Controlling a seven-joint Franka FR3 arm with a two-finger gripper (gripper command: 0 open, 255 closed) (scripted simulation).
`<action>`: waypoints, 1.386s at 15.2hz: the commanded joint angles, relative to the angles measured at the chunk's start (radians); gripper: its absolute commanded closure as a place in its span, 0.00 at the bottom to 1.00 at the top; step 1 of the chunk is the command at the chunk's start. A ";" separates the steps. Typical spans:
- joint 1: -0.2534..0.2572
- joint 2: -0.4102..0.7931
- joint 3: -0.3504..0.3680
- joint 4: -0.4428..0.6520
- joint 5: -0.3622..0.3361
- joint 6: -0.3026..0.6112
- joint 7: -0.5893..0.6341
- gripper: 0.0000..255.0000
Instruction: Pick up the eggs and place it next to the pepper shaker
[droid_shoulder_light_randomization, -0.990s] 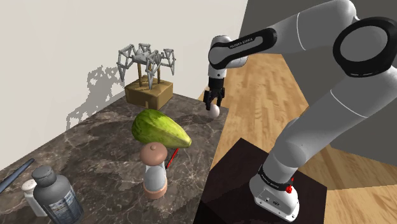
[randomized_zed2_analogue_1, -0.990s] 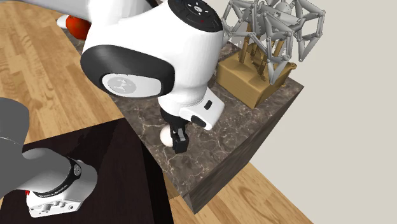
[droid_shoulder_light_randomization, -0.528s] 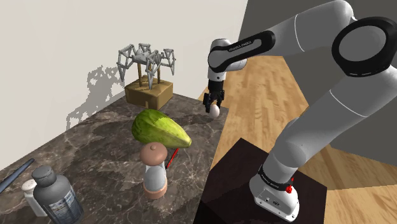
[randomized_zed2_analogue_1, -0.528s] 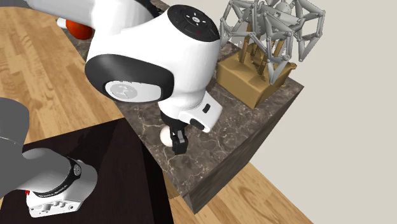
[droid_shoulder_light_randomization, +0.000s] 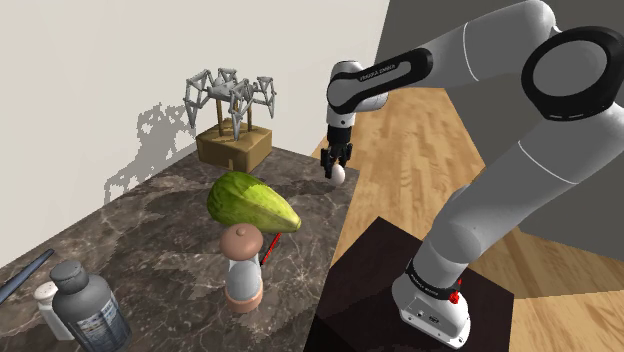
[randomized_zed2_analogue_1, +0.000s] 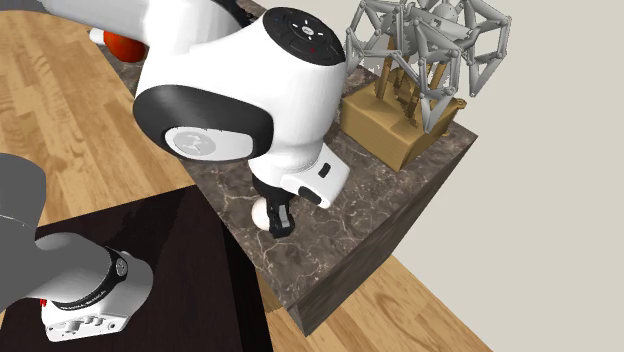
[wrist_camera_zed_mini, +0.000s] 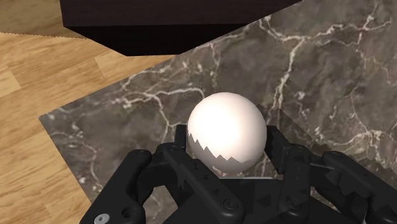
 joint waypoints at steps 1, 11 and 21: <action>0.000 0.000 0.000 0.000 0.000 0.000 0.000 1.00; -0.001 -0.039 0.003 0.061 -0.005 -0.100 0.011 1.00; -0.001 -0.075 0.006 0.166 -0.009 -0.239 0.025 1.00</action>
